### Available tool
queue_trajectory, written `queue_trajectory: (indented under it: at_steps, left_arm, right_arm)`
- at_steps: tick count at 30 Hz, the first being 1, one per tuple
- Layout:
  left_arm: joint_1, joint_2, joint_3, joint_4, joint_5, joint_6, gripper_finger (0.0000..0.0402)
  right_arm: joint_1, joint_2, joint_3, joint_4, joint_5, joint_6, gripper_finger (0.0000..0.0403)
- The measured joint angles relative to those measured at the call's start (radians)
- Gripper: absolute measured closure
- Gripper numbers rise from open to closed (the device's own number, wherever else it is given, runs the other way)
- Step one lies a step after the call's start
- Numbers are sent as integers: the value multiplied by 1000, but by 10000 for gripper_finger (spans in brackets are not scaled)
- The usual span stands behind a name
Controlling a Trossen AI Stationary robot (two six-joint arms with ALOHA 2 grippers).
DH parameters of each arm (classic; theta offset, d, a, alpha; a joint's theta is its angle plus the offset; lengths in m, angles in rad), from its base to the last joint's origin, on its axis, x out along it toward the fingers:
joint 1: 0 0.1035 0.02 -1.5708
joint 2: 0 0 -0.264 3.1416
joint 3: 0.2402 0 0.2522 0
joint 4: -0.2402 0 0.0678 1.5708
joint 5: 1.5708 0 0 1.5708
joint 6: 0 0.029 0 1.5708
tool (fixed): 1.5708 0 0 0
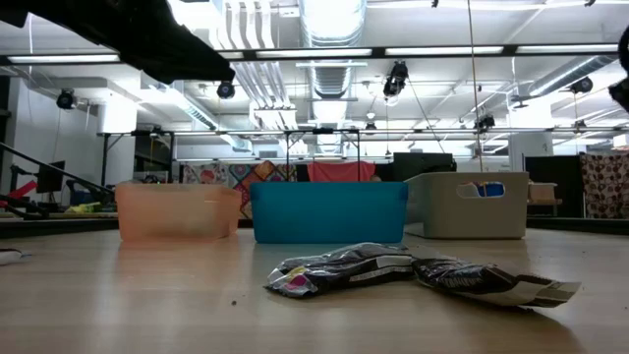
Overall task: Sort candy
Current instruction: Put the red candy into the gray bin
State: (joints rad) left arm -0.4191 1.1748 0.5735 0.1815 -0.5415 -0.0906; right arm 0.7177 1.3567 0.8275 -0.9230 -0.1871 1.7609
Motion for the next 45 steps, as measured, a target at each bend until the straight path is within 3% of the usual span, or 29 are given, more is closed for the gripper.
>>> queue_trajectory:
  at_steps: [4, 11, 23, 28, 36, 45]
  left_arm:
    - [0, 0, 0, 3, -1, 1, 288]
    - [1, 0, 0, 4, -26, 2, 288]
    - [1, 0, 1, 7, -73, 3, 288]
    - [1, 0, 1, 17, -78, 2, 288]
    - [1, 0, 2, 38, -78, 3, 288]
    - [2, 0, 2, 85, -79, 1, 288]
  right_arm:
    - [0, 1, -80, 135, 3, 29, 172]
    - [0, 1, -166, 149, 4, 79, 204]
    - [0, 0, -172, 151, 7, 45, 376]
    - [-1, 0, -153, 145, 29, 24, 393]
    - [-50, -64, -68, 147, 246, -109, 394]
    - [-209, -148, 61, 156, 766, -596, 394]
